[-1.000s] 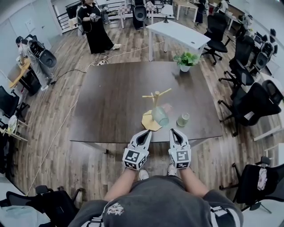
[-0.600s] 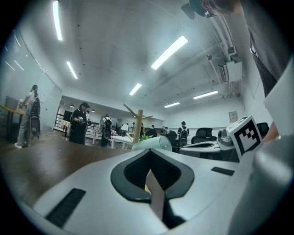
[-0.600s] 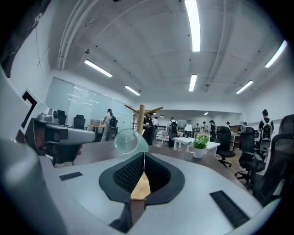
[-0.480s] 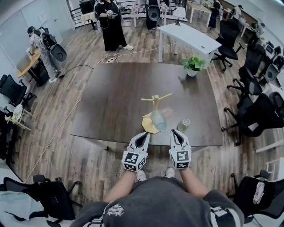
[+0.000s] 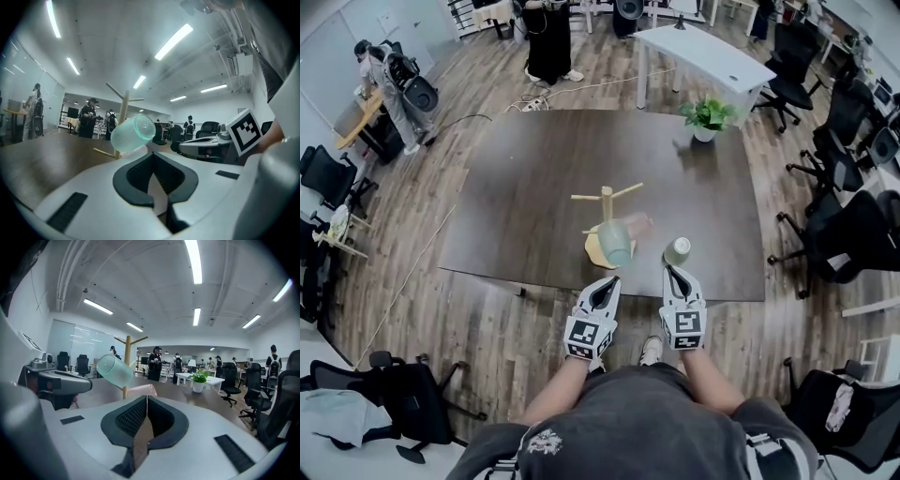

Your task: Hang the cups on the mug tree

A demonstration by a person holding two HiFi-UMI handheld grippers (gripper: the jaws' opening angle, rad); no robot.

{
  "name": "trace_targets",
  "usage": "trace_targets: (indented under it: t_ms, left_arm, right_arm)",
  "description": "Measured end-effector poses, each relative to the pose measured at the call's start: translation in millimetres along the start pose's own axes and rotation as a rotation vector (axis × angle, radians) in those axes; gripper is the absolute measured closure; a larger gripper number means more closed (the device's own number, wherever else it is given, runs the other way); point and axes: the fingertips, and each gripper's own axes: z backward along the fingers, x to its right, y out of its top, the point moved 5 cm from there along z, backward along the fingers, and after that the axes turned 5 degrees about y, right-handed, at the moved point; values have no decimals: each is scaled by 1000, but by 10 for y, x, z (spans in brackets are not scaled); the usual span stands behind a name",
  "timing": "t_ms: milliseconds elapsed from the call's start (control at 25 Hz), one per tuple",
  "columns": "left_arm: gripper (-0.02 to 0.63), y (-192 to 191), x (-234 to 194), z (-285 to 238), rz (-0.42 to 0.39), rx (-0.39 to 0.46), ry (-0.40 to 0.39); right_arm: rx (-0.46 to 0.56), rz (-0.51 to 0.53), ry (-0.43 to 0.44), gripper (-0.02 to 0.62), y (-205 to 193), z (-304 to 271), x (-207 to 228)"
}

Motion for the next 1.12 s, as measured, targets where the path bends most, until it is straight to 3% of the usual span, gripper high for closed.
trace_targets:
  t_ms: [400, 880, 920, 1000, 1120]
  left_arm:
    - [600, -139, 531, -452, -2, -45, -47]
    - [600, -255, 686, -947, 7, -79, 8]
    - [600, -261, 683, -973, 7, -81, 15]
    - [600, -282, 667, -1024, 6, -88, 30]
    - [600, -311, 657, -1105, 7, -99, 46]
  right_arm:
    - [-17, -24, 40, 565, -259, 50, 507]
    - [-93, -33, 102, 560, -556, -209, 841]
    - [-100, -39, 104, 536, -576, -238, 866]
    - [-114, -55, 111, 402, -607, -300, 900]
    - [-139, -64, 108, 353, -691, -384, 957]
